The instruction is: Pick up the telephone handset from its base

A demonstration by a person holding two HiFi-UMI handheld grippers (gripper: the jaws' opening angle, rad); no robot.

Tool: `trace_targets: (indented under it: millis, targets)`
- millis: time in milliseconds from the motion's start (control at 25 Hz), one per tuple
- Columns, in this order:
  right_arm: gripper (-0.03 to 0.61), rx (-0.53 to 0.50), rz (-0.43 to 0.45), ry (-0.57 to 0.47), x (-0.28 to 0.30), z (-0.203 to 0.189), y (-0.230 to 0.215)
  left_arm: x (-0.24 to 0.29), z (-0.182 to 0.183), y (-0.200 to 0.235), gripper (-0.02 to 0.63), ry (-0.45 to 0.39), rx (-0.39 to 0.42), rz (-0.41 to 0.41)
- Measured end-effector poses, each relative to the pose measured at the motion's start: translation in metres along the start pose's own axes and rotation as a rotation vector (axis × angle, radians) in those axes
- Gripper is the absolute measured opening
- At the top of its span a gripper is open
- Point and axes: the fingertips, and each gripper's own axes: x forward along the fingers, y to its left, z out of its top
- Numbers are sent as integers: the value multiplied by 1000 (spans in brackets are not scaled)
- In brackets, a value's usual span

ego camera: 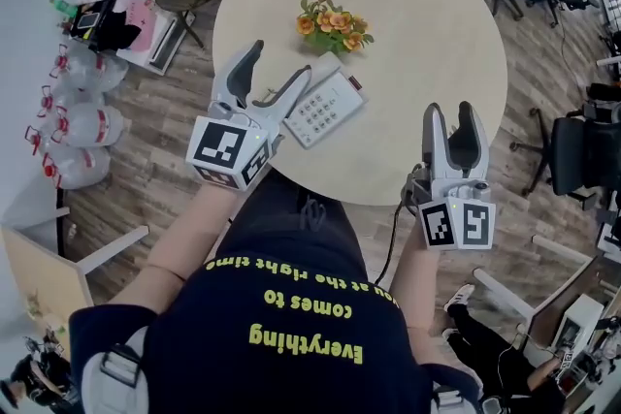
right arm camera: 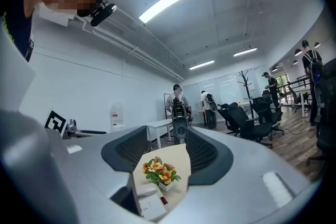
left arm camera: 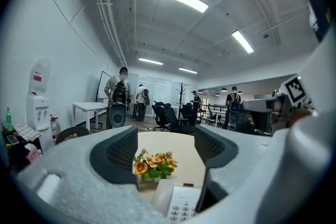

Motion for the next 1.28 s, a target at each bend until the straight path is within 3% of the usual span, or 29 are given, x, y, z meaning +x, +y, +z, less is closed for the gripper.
trace_targets:
  millis: [360,720,1280]
  targets:
    - [245,14,-57,-5,12,0,3,20,-10,4,339,44,3,-92]
    - [241,66,-93,60,13,-38,-2,34,-41,6,339,106,-11,-142]
    - [239,100,-96,124,25,-72,-10,63,-115,7,339,260,0,-194]
